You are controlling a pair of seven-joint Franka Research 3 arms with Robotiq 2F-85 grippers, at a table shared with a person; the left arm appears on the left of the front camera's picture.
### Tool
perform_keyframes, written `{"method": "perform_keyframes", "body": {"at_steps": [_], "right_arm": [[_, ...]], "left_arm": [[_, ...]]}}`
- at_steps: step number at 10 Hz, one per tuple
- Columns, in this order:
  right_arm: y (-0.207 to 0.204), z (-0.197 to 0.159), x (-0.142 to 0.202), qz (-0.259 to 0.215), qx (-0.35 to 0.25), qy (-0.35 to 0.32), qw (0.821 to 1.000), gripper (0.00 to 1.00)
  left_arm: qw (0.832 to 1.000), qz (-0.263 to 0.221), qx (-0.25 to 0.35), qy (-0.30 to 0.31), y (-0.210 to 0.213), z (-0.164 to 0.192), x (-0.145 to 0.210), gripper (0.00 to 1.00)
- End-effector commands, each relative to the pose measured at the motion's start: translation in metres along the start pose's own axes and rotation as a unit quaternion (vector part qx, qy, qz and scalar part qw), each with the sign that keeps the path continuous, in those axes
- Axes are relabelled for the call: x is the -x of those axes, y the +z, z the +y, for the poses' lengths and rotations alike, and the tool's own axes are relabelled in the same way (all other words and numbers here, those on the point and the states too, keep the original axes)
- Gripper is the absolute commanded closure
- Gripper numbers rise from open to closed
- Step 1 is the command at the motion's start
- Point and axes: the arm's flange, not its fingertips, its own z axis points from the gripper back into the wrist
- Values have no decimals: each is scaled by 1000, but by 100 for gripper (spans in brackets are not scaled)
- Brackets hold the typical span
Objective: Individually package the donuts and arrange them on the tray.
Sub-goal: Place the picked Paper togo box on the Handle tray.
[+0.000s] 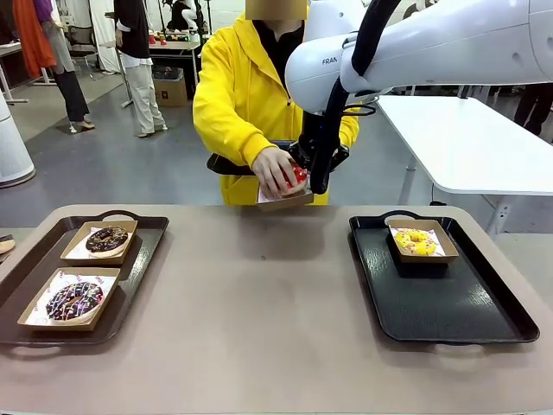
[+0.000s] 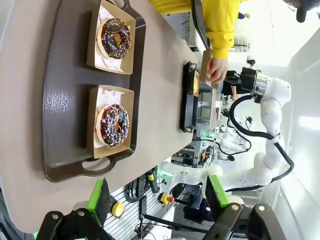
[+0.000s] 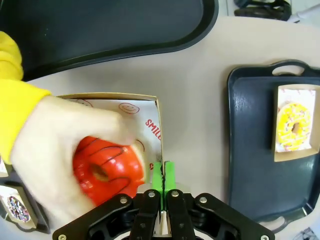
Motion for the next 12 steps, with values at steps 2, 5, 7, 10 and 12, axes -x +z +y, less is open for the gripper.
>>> {"method": "perform_keyframes", "body": {"at_steps": [2,5,7,10,12], "right_arm": [[0,-3,3,-3,-4,-2,1000,100],[0,-3,3,-3,-4,-2,1000,100],[0,-3,3,-3,-4,-2,1000,100],[0,0,0,0,0,0,1000,99],[38,-18,42,20,57,49,997,99]], "left_arm": [[1000,-5,5,0,0,-2,3,0],[1000,-5,5,0,0,-2,3,0],[1000,-5,5,0,0,-2,3,0],[1000,-5,5,0,0,-2,3,0],[1000,-5,5,0,0,-2,3,0]]}}
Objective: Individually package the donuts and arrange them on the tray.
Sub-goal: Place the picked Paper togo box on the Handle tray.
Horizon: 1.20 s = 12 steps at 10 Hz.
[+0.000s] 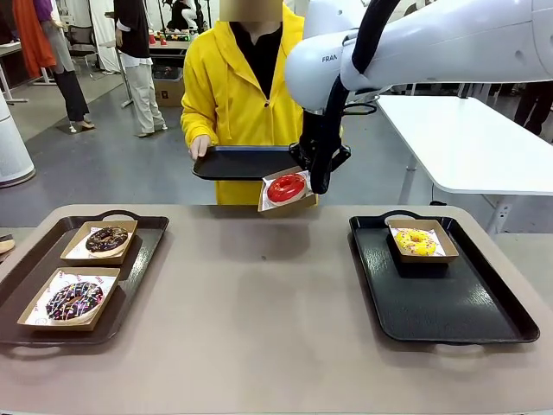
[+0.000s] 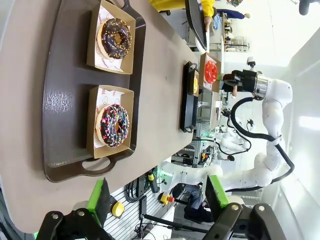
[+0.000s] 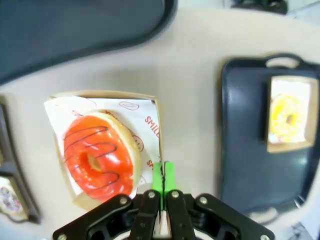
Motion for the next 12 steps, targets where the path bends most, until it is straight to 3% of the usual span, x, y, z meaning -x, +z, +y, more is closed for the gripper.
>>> {"method": "perform_keyframes", "body": {"at_steps": [1,3,6,9,12], "right_arm": [[48,-34,42,-5,33,29,999,99],[82,-83,74,-3,3,7,1000,99],[74,-161,105,6,8,-35,999,99],[29,-231,108,31,0,-32,999,99],[-35,-258,87,49,12,-18,999,99]], "left_arm": [[1000,-5,5,0,0,-2,3,0],[1000,-5,5,0,0,-2,3,0],[1000,-5,5,0,0,-2,3,0],[1000,-5,5,0,0,-2,3,0],[1000,-5,5,0,0,-2,3,0]]}}
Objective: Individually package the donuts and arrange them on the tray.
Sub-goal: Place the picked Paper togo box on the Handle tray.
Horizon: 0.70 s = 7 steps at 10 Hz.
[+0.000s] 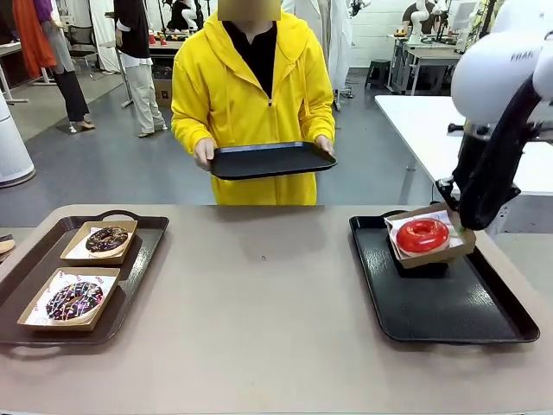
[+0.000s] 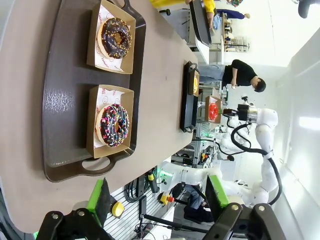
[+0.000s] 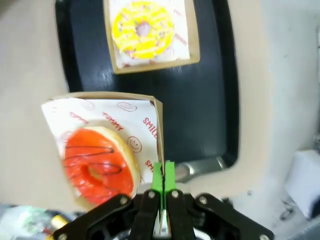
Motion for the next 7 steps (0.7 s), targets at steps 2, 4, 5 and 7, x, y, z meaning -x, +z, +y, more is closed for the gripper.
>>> {"method": "perform_keyframes", "body": {"at_steps": [2,4,5,7], "right_arm": [[-28,3,-25,-17,6,36,999,99],[-18,-1,-9,3,0,6,1000,99],[-18,-1,-9,3,0,6,1000,99],[-18,-1,-9,3,0,6,1000,99]], "left_arm": [[1000,-5,4,-1,0,-3,3,0],[1000,-5,4,-1,0,-3,3,0],[1000,-5,4,-1,0,-3,3,0],[1000,-5,4,-1,0,-3,3,0]]}}
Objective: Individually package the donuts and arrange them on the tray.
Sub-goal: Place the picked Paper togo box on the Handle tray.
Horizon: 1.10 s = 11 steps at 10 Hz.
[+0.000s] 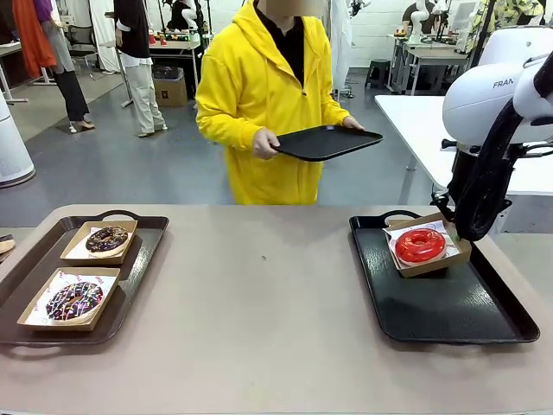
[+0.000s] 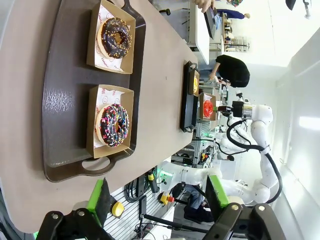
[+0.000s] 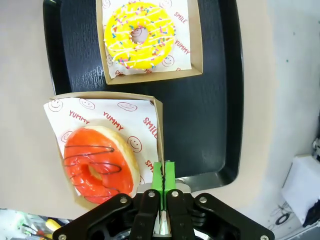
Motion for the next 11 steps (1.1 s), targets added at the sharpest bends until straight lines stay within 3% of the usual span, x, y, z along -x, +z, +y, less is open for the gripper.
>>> {"method": "perform_keyframes", "body": {"at_steps": [1,4,8,11], "right_arm": [[0,0,1,4,-3,-8,1000,99],[-7,-2,4,-3,-9,12,1000,99],[-38,-1,26,-56,-36,36,997,99],[-63,5,32,-33,-41,52,997,99]], "left_arm": [[1000,-5,4,-1,0,-2,3,0],[1000,-5,4,-1,0,-2,3,0],[1000,-5,4,-1,0,-2,3,0],[1000,-5,4,-1,0,-2,3,0]]}}
